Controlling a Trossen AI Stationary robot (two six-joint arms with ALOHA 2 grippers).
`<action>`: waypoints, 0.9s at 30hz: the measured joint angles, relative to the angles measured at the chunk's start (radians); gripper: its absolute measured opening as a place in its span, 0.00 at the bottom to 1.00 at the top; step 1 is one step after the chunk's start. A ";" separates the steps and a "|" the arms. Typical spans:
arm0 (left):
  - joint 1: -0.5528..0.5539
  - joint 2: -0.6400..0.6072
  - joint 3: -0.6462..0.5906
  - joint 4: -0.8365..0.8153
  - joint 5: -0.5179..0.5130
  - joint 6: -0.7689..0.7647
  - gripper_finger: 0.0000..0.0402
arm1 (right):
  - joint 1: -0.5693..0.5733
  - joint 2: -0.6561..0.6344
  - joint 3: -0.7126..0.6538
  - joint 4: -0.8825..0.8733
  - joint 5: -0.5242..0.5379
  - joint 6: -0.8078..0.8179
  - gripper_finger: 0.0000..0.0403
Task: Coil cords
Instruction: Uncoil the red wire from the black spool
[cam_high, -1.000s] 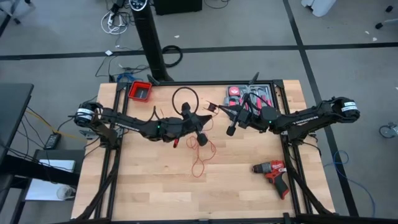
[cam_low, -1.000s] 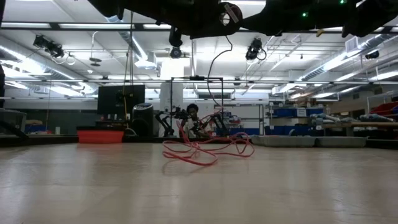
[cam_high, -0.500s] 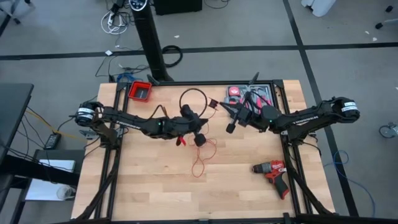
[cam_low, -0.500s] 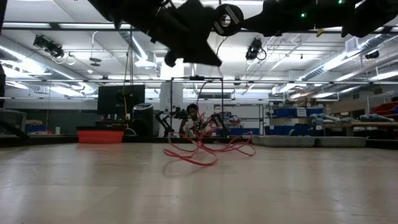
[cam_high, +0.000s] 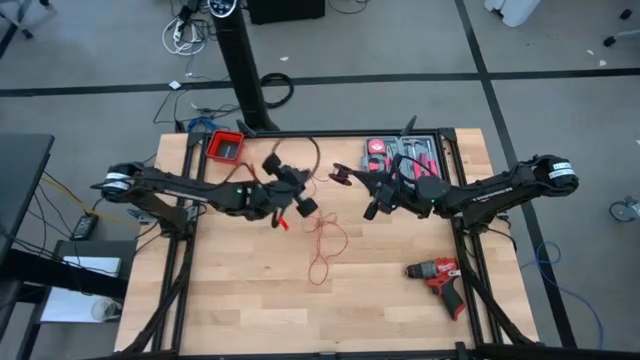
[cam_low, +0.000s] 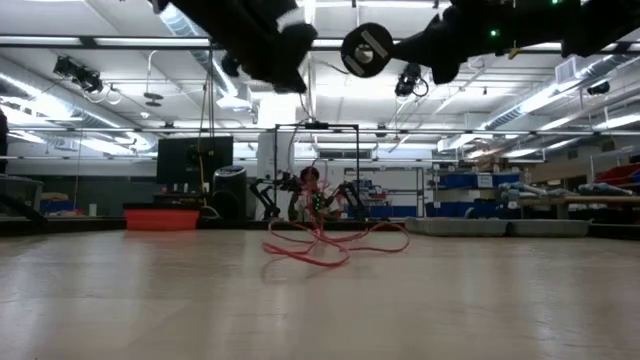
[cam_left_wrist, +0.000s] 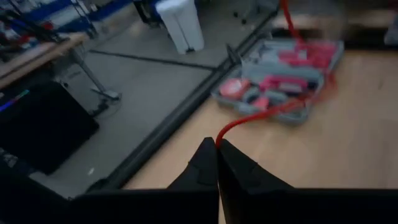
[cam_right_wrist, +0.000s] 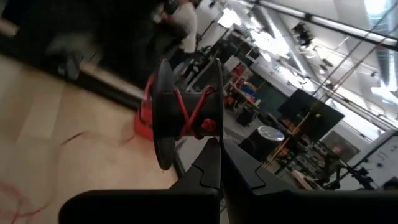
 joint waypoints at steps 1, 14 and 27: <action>0.000 -0.022 0.000 0.005 -0.002 0.010 0.00 | 0.000 0.000 0.000 -0.019 0.000 -0.001 0.00; -0.064 -0.134 0.000 0.220 0.474 0.117 0.00 | -0.098 0.000 0.000 -0.088 0.090 -0.019 0.00; -0.072 -0.047 0.000 0.244 0.616 0.086 0.00 | -0.158 0.000 0.000 0.108 0.059 0.245 0.00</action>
